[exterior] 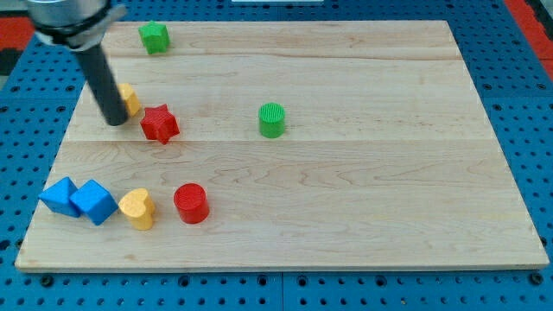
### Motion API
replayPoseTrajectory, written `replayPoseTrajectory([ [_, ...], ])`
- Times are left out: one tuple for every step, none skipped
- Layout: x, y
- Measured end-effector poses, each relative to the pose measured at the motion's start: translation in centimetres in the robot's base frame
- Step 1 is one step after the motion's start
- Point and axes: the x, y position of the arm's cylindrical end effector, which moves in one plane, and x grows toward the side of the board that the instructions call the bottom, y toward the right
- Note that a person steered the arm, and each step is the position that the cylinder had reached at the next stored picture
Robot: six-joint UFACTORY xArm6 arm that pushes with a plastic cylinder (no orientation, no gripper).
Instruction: Push the yellow hexagon to the top center
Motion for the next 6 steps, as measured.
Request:
replayPoseTrajectory([
  [-3.2, -0.1],
  [-5.3, 9.2],
  [-9.9, 14.5],
  [-10.7, 13.8],
  [-10.2, 10.2],
  [-12.1, 8.0],
])
